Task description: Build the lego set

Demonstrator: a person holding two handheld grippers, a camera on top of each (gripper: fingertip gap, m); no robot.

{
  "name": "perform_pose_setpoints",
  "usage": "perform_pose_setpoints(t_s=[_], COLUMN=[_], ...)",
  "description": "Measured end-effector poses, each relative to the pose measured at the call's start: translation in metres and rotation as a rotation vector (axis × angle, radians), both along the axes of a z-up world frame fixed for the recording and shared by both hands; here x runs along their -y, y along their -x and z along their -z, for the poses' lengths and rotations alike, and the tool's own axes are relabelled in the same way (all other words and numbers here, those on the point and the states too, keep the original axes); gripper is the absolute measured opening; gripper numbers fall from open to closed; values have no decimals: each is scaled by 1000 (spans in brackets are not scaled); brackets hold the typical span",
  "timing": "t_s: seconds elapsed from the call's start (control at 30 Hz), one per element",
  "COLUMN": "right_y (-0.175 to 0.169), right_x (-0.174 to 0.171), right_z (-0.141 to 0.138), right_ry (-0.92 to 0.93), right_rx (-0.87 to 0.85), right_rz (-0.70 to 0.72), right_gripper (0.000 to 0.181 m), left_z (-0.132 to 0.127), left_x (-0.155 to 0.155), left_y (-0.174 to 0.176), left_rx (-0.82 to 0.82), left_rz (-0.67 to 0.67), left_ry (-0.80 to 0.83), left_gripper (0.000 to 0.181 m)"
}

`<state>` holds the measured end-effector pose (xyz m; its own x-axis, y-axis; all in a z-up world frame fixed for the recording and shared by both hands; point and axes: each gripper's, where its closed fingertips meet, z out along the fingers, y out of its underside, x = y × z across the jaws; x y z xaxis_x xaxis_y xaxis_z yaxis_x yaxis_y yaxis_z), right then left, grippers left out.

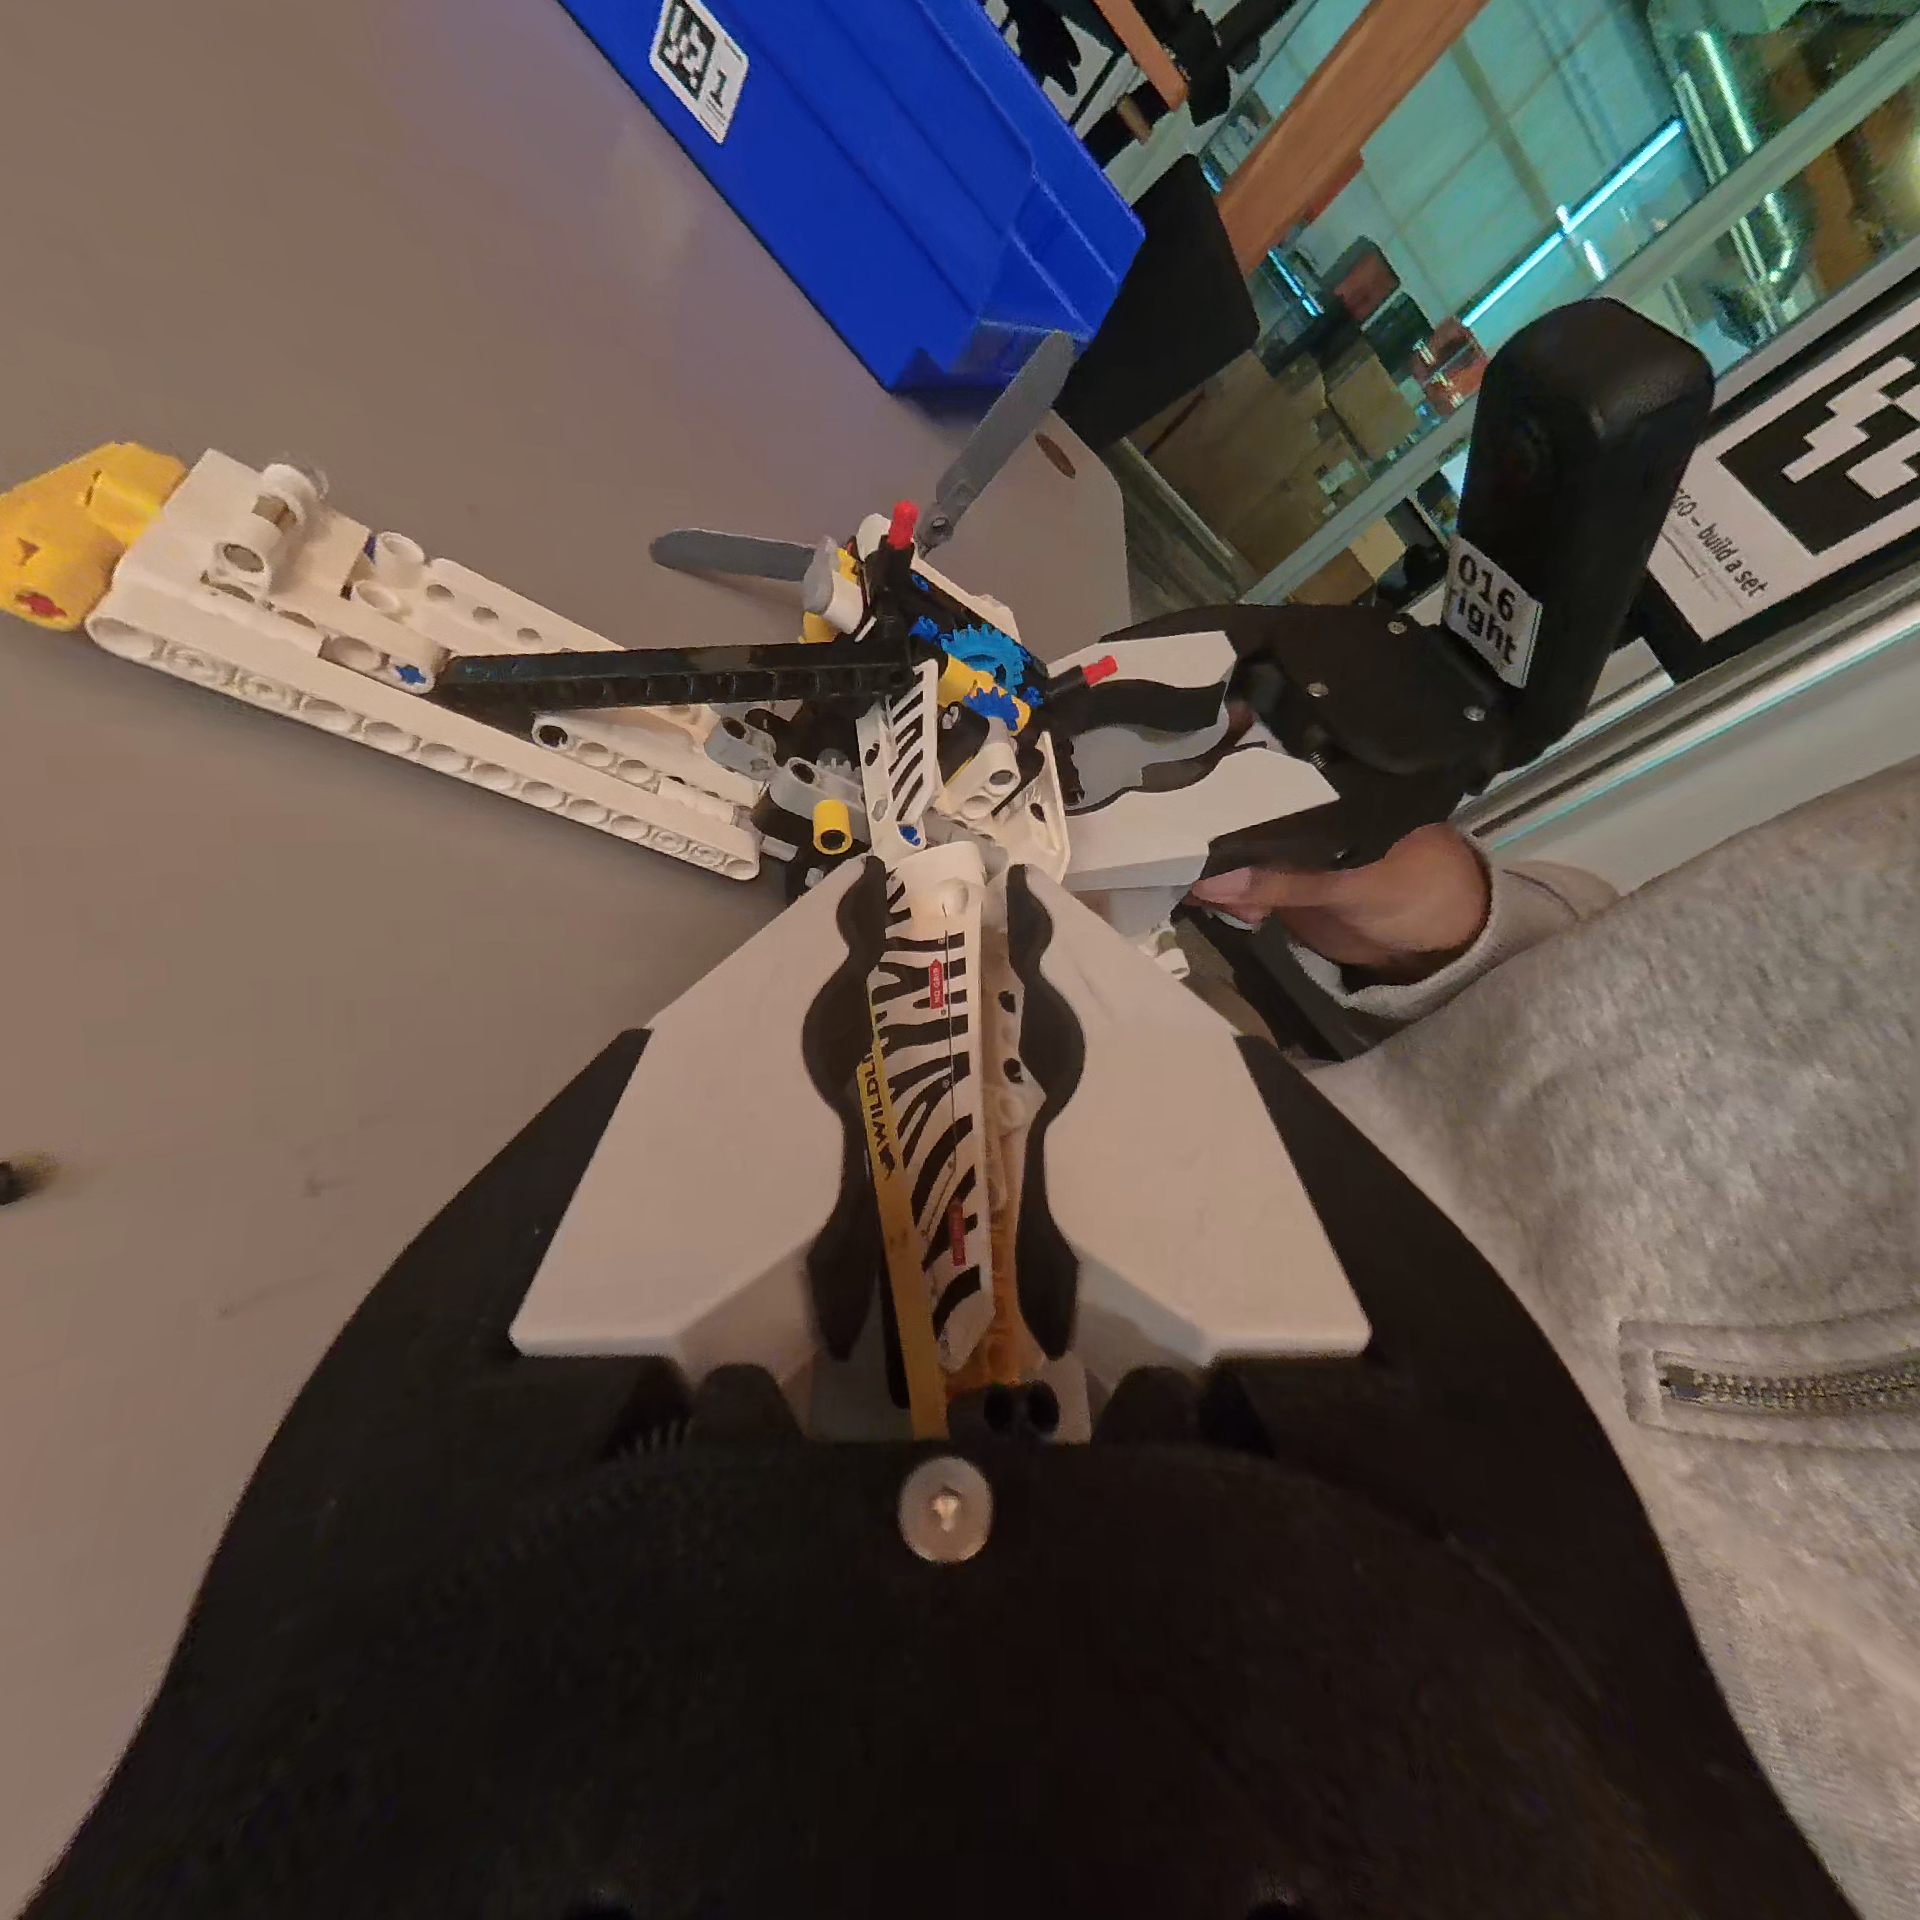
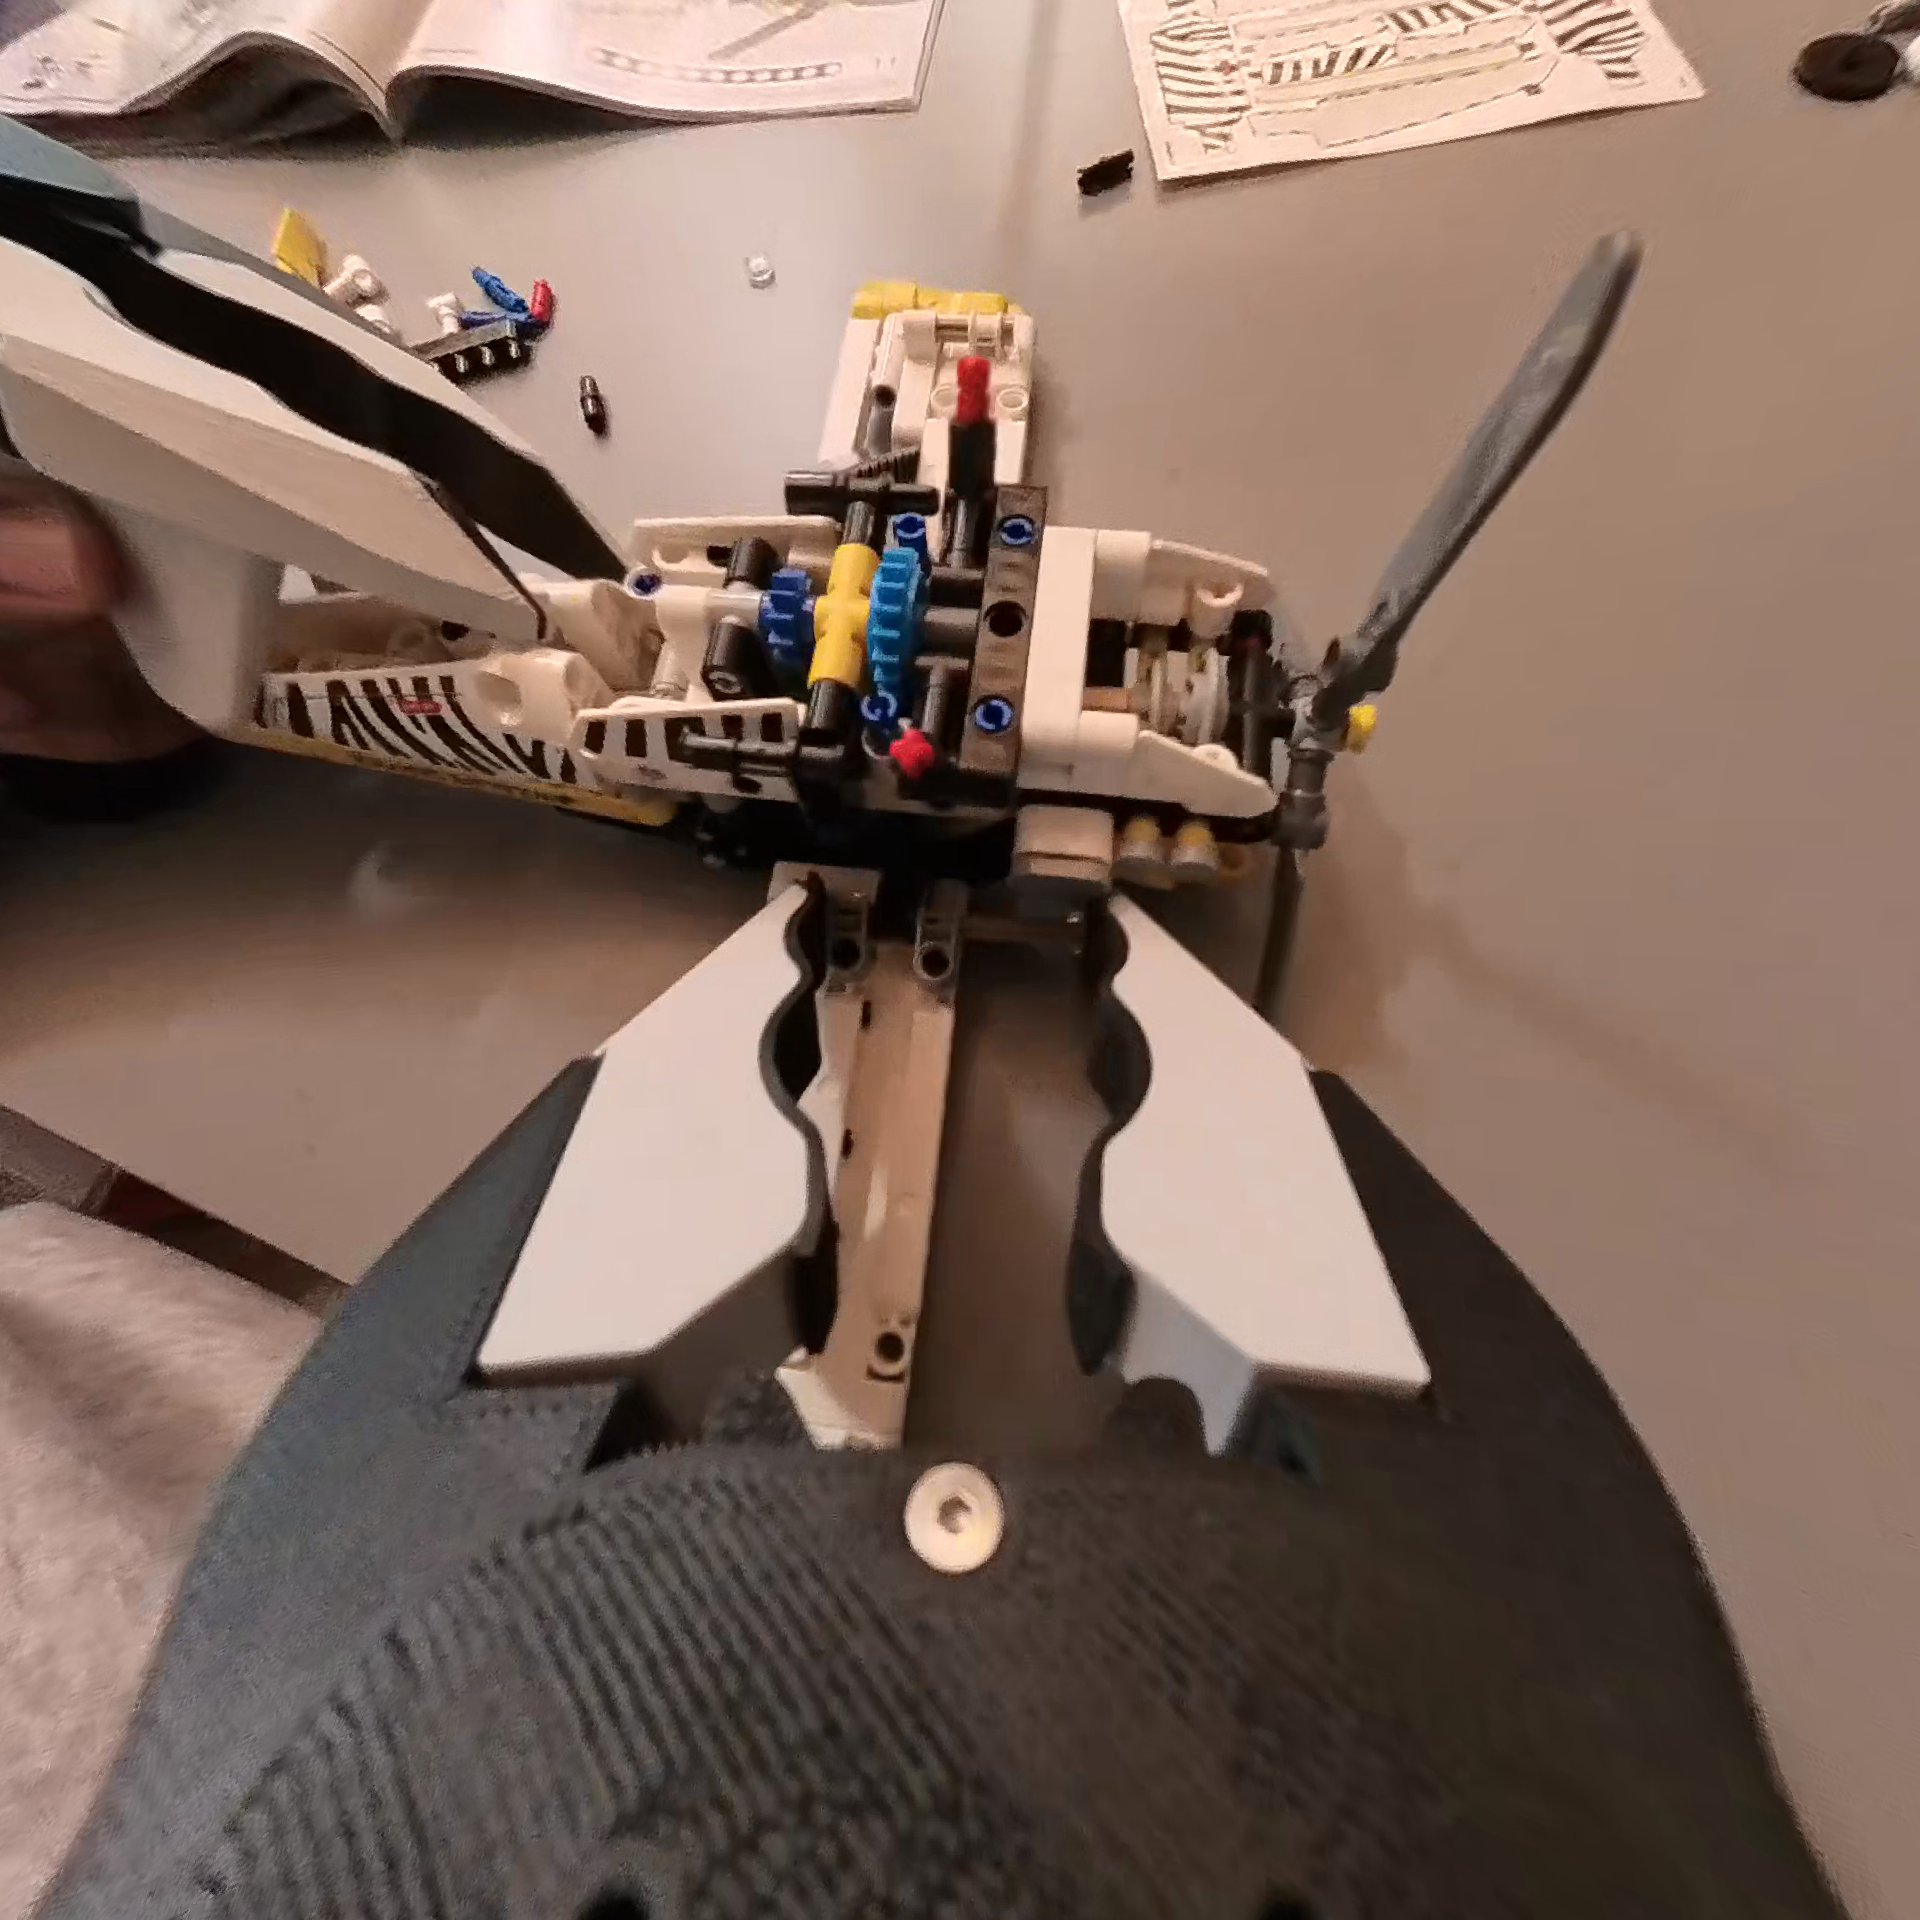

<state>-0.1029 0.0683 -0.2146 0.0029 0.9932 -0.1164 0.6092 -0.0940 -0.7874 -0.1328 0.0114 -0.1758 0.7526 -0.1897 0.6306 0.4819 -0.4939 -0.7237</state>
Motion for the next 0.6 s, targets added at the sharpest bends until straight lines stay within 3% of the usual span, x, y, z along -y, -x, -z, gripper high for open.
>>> perform_pose_setpoints(t_s=[0.6], right_y=[-14], right_x=[-3], right_z=[-1], right_ry=[-30], right_rx=[75], right_rz=[75], right_gripper=[48], left_z=[0], left_x=[0], left_y=[-9], left_rx=[21], left_rz=[-8], left_ry=[-4], left_gripper=[22])
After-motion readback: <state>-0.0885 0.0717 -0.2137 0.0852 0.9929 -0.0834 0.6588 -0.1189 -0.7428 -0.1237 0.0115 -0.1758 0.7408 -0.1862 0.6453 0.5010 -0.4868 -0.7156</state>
